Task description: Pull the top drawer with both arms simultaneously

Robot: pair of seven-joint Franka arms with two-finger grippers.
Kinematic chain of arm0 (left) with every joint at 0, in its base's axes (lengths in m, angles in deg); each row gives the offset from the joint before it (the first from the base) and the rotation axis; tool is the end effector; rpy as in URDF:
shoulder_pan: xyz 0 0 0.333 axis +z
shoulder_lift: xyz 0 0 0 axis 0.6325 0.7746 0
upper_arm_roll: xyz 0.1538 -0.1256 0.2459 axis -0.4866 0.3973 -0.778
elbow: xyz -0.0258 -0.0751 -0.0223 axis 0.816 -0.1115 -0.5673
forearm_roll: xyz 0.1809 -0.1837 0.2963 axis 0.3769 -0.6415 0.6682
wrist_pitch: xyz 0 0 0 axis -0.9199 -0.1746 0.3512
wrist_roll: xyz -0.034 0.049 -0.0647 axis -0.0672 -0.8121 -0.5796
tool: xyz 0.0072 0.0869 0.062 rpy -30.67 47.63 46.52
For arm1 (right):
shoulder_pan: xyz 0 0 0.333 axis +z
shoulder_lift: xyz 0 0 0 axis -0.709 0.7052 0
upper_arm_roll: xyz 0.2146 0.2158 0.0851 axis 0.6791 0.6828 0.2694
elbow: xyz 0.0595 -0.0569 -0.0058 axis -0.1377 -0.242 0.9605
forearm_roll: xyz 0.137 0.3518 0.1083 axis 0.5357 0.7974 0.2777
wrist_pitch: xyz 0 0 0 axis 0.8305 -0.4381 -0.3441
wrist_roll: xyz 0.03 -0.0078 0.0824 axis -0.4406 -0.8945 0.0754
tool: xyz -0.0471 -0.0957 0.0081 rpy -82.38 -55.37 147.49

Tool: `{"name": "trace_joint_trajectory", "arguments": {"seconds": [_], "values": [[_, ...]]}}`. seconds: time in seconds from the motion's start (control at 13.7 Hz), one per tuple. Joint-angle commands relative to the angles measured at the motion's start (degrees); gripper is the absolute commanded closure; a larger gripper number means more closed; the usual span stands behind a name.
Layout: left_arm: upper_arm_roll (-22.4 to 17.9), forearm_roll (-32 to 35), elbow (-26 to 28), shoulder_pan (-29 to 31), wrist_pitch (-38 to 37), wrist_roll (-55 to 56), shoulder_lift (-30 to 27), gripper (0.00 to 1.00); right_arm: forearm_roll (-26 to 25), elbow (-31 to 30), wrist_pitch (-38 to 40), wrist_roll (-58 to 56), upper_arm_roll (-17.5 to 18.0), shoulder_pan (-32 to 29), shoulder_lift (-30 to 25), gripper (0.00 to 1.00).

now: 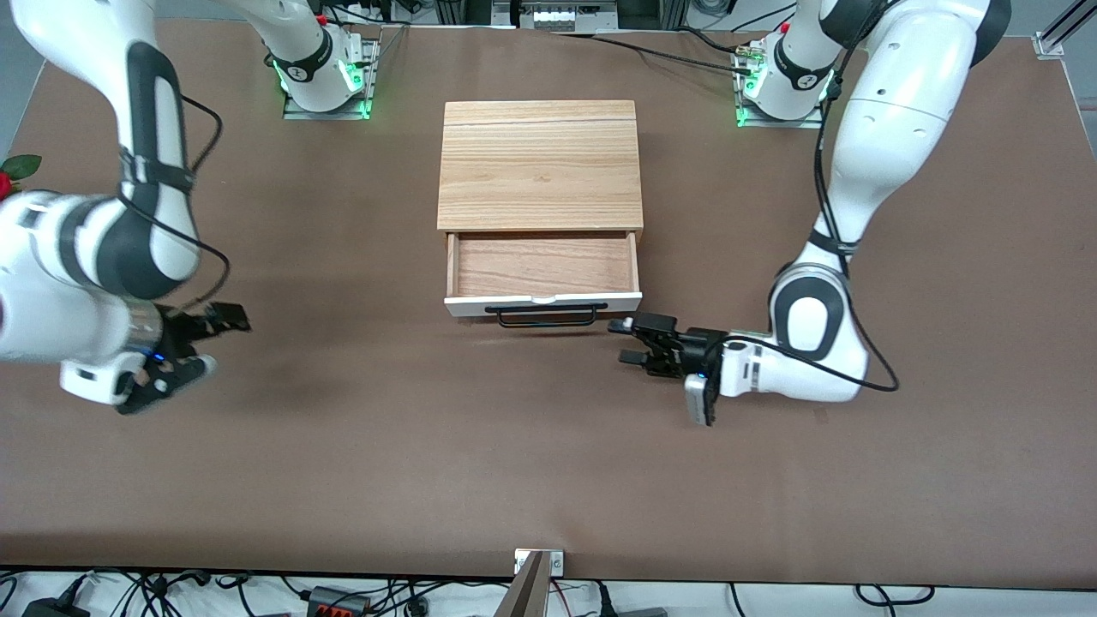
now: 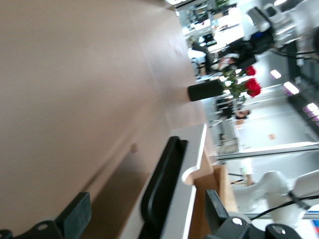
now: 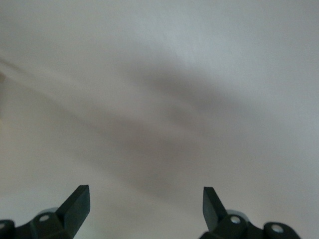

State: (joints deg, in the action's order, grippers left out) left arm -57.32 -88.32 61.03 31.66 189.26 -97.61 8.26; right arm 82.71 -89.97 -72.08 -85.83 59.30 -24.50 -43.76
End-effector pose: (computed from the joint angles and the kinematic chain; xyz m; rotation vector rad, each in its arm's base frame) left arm 0.6909 -0.2359 0.2551 1.9028 -0.4745 0.0400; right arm 0.6746 0.0098 0.4087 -2.9976 -0.6601 0.3404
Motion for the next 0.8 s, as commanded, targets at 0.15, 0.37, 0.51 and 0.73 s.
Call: {"name": "trace_joint_trajectory", "arguments": {"seconds": [0.15, 0.37, 0.51, 0.73], "values": [[-0.55, 13.96, -3.93, 3.7, -1.41, 6.08, -4.27, 0.0, -7.4, -0.73, 12.82, 14.1, -0.29, 1.15, -9.15, 0.0], [-0.73, 24.4, -3.92, 5.02, -4.75, 12.04, -9.28, 0.0, -10.04, -0.73, 19.44, 20.16, -0.12, 1.32, -13.29, 0.0], [-0.64, 32.66, -3.92, 5.64, -6.59, 15.65, -12.8, 0.0, -12.34, -1.6, 18.49, 25.35, 1.54, 1.67, -14.61, 0.0], [-0.73, 42.26, -4.01, 5.9, -11.51, 22.32, -18.16, 0.0, -12.51, -7.2, 12.45, 28.88, 12.49, -6.29, -19.25, 0.0]]}}
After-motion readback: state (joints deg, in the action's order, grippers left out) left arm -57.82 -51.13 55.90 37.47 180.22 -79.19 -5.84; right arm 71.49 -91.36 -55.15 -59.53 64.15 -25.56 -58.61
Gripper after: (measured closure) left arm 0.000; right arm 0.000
